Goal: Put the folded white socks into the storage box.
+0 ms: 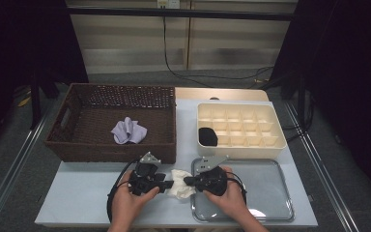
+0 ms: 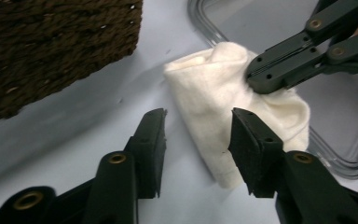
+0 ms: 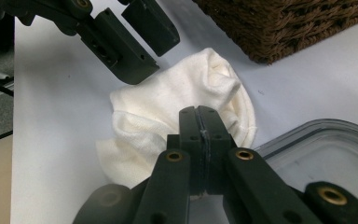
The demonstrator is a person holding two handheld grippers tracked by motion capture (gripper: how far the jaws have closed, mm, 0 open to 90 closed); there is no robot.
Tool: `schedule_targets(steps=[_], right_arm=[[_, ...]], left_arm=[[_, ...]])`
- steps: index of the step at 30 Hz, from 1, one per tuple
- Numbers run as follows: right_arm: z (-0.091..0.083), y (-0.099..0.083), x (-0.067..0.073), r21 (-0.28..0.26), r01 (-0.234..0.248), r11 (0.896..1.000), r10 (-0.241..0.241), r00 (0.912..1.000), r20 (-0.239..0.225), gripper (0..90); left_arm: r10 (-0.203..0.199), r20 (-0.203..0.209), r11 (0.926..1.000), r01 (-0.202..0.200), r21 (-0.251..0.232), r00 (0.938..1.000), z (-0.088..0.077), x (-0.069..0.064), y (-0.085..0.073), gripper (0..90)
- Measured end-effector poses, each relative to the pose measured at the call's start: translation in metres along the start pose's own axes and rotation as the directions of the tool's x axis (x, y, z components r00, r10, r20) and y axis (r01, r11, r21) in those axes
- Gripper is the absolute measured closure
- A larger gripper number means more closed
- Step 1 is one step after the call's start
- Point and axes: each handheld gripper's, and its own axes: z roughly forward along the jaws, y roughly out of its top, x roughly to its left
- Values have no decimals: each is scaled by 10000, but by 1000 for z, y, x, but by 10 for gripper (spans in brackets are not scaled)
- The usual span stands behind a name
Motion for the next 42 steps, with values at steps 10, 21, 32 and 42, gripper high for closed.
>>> schedule_targets(steps=[10,21,32,42], right_arm=[[0,0,0,-13,2,10000,-2,10000,-20,896],[0,0,0,-33,67,10000,-67,10000,-2,896],[10,9,9,25,141,9999,-140,9996,-227,895],[23,14,14,-118,63,9999,-69,9988,-483,896]], left_arm=[[-908,590,9958,901,146,9941,5,2,-3,620],[-1183,929,9921,1137,533,9886,7,1,0,830],[-1310,977,9892,1235,789,9866,-19,1,12,844],[-1003,623,9924,953,784,9930,-22,-5,16,842]])
